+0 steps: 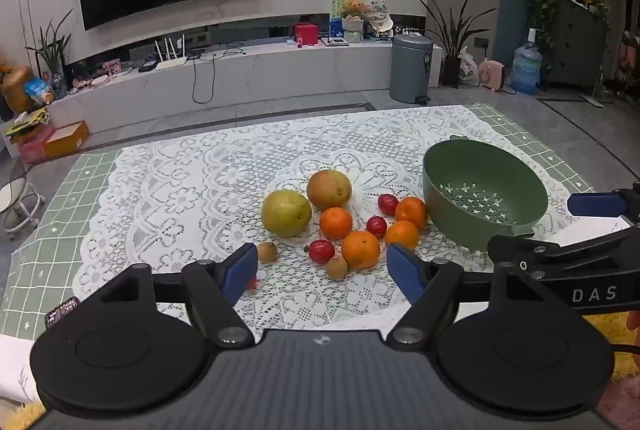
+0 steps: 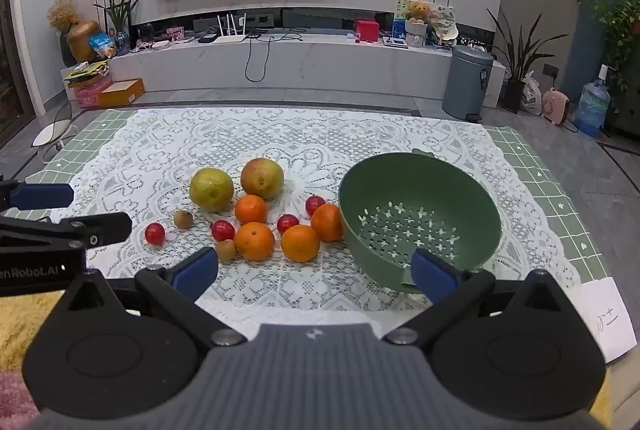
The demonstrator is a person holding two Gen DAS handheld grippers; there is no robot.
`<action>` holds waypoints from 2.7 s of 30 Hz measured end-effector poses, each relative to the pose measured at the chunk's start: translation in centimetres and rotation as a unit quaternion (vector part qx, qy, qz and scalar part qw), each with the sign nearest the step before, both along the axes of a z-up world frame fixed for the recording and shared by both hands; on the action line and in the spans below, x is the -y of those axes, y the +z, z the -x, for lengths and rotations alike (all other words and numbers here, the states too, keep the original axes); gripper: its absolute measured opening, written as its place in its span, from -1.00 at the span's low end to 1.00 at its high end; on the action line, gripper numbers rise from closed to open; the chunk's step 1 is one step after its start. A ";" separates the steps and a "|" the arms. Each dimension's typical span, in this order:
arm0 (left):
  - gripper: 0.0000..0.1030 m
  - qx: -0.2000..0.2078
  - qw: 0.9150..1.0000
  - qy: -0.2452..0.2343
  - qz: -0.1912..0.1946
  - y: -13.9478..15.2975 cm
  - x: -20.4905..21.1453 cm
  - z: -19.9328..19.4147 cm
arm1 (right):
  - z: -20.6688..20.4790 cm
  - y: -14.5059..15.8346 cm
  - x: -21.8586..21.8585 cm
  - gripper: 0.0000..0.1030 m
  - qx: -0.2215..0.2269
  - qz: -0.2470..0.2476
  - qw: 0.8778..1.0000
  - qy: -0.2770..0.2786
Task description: Organize fruits
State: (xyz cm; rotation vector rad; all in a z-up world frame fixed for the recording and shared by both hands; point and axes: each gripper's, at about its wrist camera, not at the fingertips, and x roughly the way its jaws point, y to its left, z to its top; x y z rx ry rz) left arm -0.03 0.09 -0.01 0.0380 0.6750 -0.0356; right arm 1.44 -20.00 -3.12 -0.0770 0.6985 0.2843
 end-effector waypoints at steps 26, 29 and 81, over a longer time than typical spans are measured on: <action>0.60 -0.025 1.000 0.010 0.004 -0.6 0.0 -0.2 | -0.3 -0.7 0.1 0.92 -0.020 0.012 1.000 -0.015; 0.60 -0.027 1.000 0.010 0.004 -0.6 -0.1 -0.2 | -0.4 -0.8 0.1 0.92 -0.024 0.015 0.999 -0.017; 0.59 -0.041 0.999 0.008 0.006 -1.3 -0.2 -0.1 | -1.0 -1.6 -0.8 0.92 -0.055 0.026 0.998 -0.015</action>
